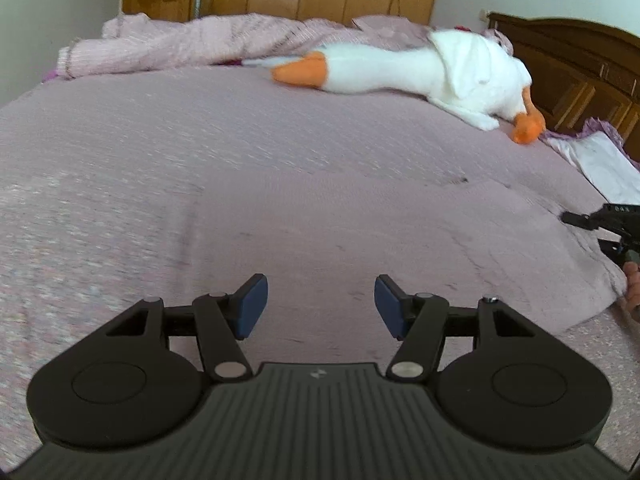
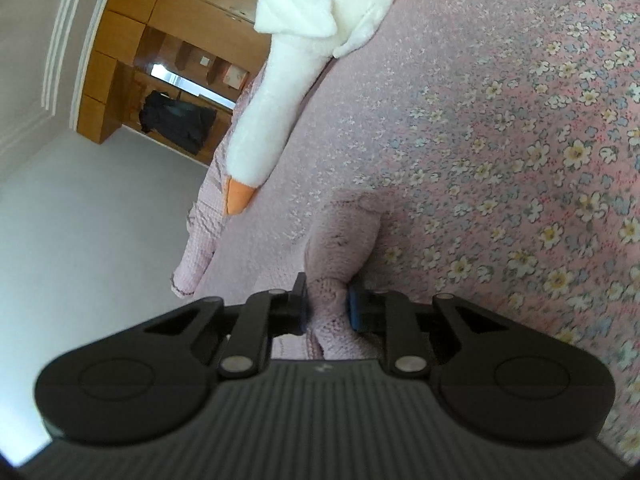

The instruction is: Fold small clothes

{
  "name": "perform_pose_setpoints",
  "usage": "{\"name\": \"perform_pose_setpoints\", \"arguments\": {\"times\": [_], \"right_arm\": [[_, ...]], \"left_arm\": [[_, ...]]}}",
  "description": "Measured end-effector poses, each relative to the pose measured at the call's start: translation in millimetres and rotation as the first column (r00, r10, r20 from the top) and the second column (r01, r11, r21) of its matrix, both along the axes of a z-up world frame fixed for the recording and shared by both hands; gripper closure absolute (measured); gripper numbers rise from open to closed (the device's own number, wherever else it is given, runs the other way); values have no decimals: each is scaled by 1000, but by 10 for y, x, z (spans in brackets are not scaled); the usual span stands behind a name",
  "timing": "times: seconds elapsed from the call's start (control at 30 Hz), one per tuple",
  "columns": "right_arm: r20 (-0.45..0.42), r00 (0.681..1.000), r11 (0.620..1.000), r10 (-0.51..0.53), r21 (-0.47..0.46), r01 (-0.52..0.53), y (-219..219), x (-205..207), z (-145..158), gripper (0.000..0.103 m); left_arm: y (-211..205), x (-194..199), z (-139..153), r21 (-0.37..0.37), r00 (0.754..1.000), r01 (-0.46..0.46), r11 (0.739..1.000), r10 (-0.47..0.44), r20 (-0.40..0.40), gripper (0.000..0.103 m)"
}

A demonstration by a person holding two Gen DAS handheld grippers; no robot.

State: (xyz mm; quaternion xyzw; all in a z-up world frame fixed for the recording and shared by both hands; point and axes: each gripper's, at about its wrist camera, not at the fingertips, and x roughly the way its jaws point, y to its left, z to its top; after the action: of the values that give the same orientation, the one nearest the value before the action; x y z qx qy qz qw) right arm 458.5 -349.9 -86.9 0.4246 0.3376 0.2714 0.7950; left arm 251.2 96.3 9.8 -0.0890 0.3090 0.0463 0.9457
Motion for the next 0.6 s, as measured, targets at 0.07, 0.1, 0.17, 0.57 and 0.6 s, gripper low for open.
{"name": "perform_pose_setpoints", "arguments": {"times": [0.07, 0.1, 0.17, 0.57, 0.6], "right_arm": [[8, 1000, 1000, -9, -7, 9, 46, -31, 36, 82], [8, 1000, 1000, -17, -5, 17, 70, -40, 53, 82], [6, 999, 999, -36, 3, 36, 99, -65, 104, 82], [0, 997, 982, -71, -175, 70, 744, -25, 675, 83], [-1, 997, 979, -72, -191, 70, 785, -54, 708, 83]], "left_arm": [[149, -99, 14, 1, 999, -22, 1000, 22, 35, 29], [230, -157, 9, -1, 998, -37, 999, 37, 58, 24], [394, -234, -4, -27, 992, -79, 997, 81, 96, 22], [1095, -285, -48, -131, 980, -168, 977, 180, 84, 22], [1108, -295, -29, -130, 981, -162, 978, 174, 85, 22]]}}
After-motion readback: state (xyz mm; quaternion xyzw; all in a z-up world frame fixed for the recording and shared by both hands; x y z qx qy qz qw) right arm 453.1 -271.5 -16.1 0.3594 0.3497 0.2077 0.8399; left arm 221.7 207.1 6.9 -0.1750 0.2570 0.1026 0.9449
